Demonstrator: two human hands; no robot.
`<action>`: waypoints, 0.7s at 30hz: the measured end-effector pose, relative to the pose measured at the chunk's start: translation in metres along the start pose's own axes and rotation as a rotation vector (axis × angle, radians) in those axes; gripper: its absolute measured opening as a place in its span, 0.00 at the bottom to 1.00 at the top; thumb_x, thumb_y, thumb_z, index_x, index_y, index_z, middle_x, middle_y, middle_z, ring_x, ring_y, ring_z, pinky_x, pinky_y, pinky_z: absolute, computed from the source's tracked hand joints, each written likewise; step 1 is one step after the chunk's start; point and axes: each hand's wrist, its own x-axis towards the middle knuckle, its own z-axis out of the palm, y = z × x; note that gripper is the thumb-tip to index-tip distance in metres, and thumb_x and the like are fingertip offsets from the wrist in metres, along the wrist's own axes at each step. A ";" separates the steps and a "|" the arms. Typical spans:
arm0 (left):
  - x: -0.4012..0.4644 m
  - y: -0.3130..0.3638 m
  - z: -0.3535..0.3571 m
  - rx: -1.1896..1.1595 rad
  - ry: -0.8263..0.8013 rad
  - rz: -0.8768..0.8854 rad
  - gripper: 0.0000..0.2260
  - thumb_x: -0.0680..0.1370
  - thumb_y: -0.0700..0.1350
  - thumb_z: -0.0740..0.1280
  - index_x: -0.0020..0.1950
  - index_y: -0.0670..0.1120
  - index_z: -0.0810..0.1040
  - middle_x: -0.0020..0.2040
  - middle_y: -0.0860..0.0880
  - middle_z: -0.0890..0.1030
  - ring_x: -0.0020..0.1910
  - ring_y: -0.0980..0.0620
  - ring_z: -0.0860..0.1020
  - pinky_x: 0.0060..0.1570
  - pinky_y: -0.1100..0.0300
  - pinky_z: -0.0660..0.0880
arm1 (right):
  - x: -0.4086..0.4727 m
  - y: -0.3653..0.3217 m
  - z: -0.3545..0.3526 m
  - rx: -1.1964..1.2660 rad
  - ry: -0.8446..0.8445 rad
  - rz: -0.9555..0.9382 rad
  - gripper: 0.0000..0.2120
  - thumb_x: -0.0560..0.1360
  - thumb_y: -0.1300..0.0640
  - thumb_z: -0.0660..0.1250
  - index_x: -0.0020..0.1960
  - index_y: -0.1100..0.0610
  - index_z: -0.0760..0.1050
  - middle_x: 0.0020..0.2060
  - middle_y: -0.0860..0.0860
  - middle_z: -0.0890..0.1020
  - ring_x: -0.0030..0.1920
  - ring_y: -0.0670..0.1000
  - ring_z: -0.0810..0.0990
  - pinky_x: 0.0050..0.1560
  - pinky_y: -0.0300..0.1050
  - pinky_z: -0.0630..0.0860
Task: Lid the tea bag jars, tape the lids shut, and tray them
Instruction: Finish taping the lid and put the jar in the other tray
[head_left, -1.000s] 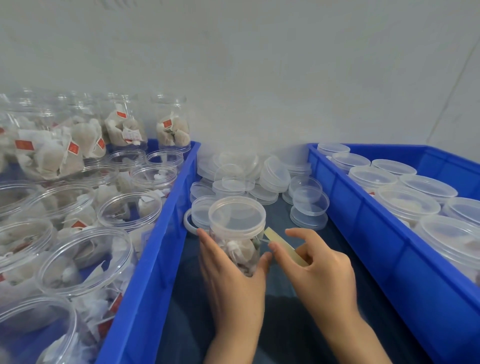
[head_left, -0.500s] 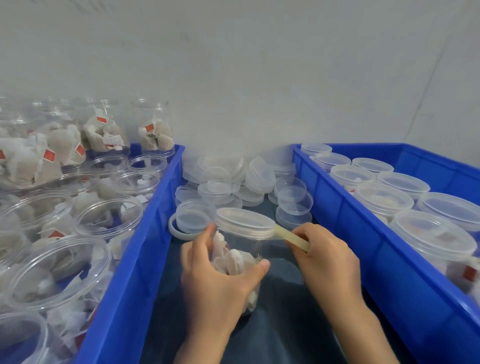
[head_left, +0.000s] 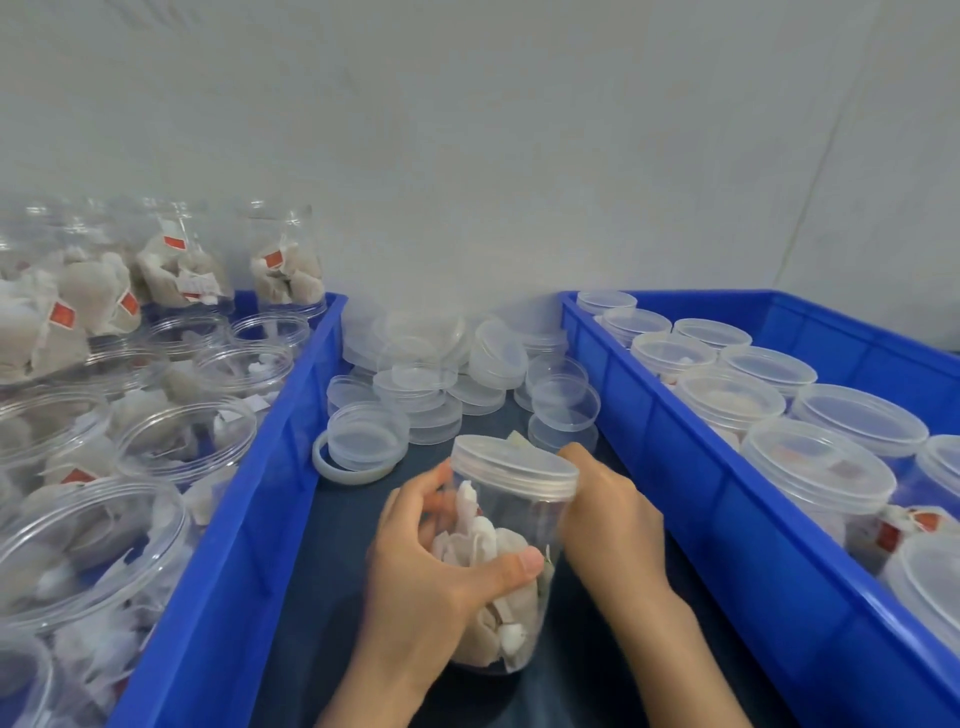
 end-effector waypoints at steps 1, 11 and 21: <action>0.001 0.001 -0.001 -0.012 -0.015 -0.017 0.32 0.51 0.49 0.78 0.52 0.61 0.72 0.55 0.54 0.77 0.48 0.67 0.77 0.46 0.70 0.74 | 0.000 -0.002 0.003 0.024 -0.026 0.002 0.03 0.77 0.49 0.56 0.47 0.48 0.64 0.42 0.46 0.79 0.43 0.54 0.77 0.37 0.47 0.70; -0.003 -0.003 0.001 0.318 0.086 0.122 0.42 0.58 0.70 0.66 0.68 0.70 0.50 0.65 0.66 0.63 0.65 0.68 0.63 0.57 0.71 0.62 | -0.002 -0.006 0.011 0.069 -0.041 -0.035 0.08 0.76 0.49 0.57 0.54 0.49 0.68 0.46 0.46 0.78 0.47 0.52 0.77 0.44 0.47 0.73; -0.009 0.002 0.012 0.519 0.191 0.131 0.52 0.58 0.65 0.71 0.76 0.55 0.50 0.74 0.59 0.57 0.71 0.59 0.61 0.63 0.59 0.64 | -0.009 -0.012 0.008 0.042 -0.001 -0.100 0.08 0.74 0.48 0.61 0.52 0.45 0.68 0.35 0.42 0.71 0.38 0.46 0.70 0.33 0.42 0.63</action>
